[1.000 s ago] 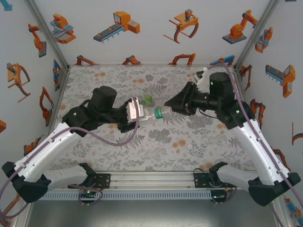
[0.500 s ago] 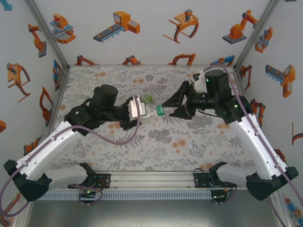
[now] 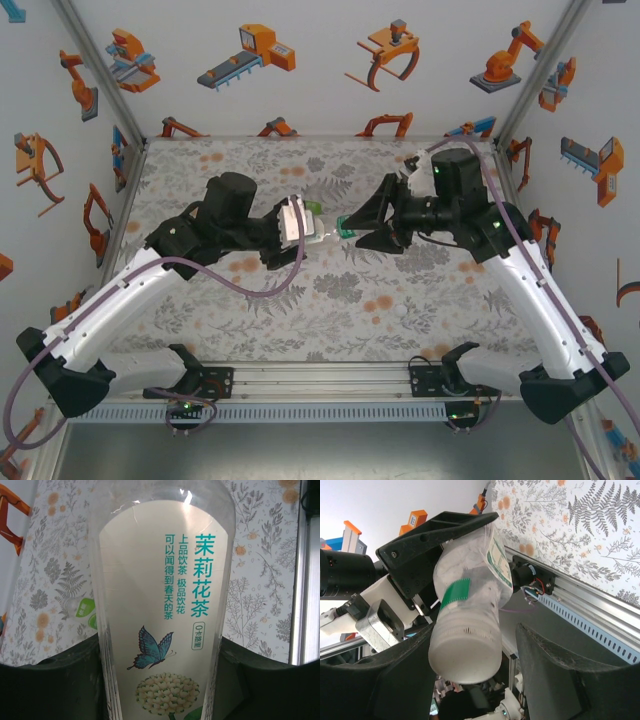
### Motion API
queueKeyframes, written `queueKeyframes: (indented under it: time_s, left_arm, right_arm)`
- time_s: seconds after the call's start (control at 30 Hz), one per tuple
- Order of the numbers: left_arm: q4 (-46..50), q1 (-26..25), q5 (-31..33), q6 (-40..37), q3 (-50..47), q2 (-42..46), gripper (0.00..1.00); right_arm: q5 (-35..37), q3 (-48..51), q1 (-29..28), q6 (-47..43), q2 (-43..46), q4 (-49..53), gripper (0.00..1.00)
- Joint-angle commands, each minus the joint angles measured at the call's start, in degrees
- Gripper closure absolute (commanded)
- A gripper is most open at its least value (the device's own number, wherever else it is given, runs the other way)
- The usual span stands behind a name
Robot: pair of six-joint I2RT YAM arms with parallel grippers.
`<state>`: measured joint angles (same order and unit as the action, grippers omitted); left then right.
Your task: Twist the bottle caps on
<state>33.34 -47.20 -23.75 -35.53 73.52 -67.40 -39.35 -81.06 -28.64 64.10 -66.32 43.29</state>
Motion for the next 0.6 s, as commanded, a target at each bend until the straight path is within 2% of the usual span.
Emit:
queueKeyframes:
  time_s: [0.0, 0.2, 0.57]
  left_arm:
    - [-1.3, -0.4, -3.6, 0.1, 1.7, 0.3, 1.0]
    - [-1.3, -0.5, -4.7, 0.0, 2.1, -0.4, 1.0]
    - [-1.3, -0.7, -0.3, 1.2, 3.1, -1.7, 1.0]
  right_arm:
    - [1.0, 0.7, -0.3, 0.3, 0.4, -2.3, 0.44]
    - [0.8, 1.2, -0.3, 1.3, 0.2, -3.9, 0.48]
    - [0.9, 1.3, -0.3, 1.8, 0.4, -3.2, 0.52]
